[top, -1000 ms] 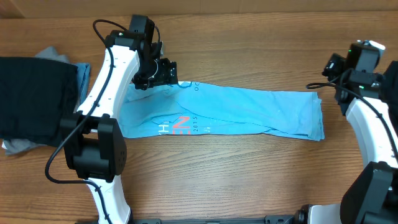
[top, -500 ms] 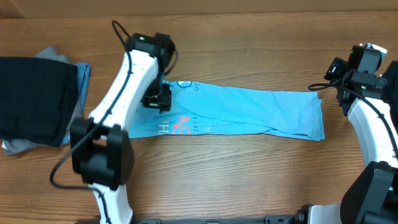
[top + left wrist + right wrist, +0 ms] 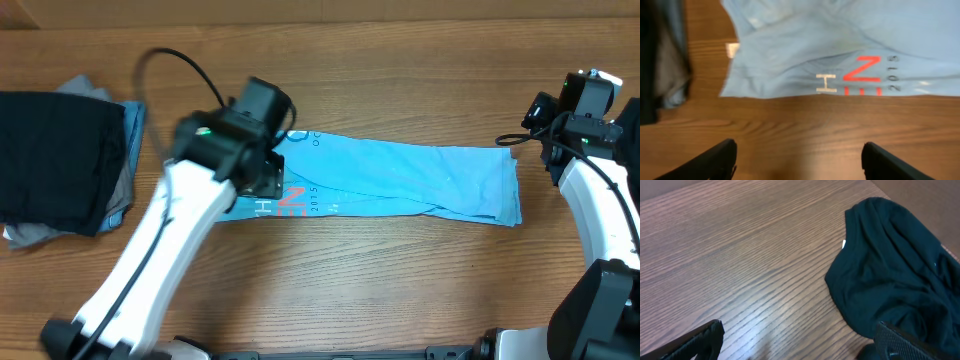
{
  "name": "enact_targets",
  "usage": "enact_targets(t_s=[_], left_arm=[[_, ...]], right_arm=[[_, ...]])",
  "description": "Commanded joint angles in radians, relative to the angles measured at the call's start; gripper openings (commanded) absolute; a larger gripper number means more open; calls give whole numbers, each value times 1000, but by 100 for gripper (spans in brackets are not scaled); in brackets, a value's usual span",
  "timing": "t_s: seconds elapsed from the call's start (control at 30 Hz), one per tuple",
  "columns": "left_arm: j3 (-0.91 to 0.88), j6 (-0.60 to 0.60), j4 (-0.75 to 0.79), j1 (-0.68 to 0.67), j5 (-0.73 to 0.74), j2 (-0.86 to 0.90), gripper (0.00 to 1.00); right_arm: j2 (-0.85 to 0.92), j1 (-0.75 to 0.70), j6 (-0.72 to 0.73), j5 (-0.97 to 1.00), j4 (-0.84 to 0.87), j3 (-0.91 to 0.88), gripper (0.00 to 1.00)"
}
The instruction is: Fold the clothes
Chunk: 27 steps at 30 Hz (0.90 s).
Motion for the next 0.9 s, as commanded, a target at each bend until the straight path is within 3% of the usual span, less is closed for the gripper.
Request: enact_targets(t_s=[0.0,0.4,0.57,0.87], left_arm=[[-181,41,137,-10,-25,23,81],[-506,360,697,-12,42,42,68],[-552,457,769,-12,46,84,69],[-555,470,864,-12,18,209,72]], right_arm=[[-6,1,-6,3,6,6,100],[-6,1,-6,3,6,6,100],[-6,1,-6,3,6,6,100],[-6,1,-6,3,6,6,100]])
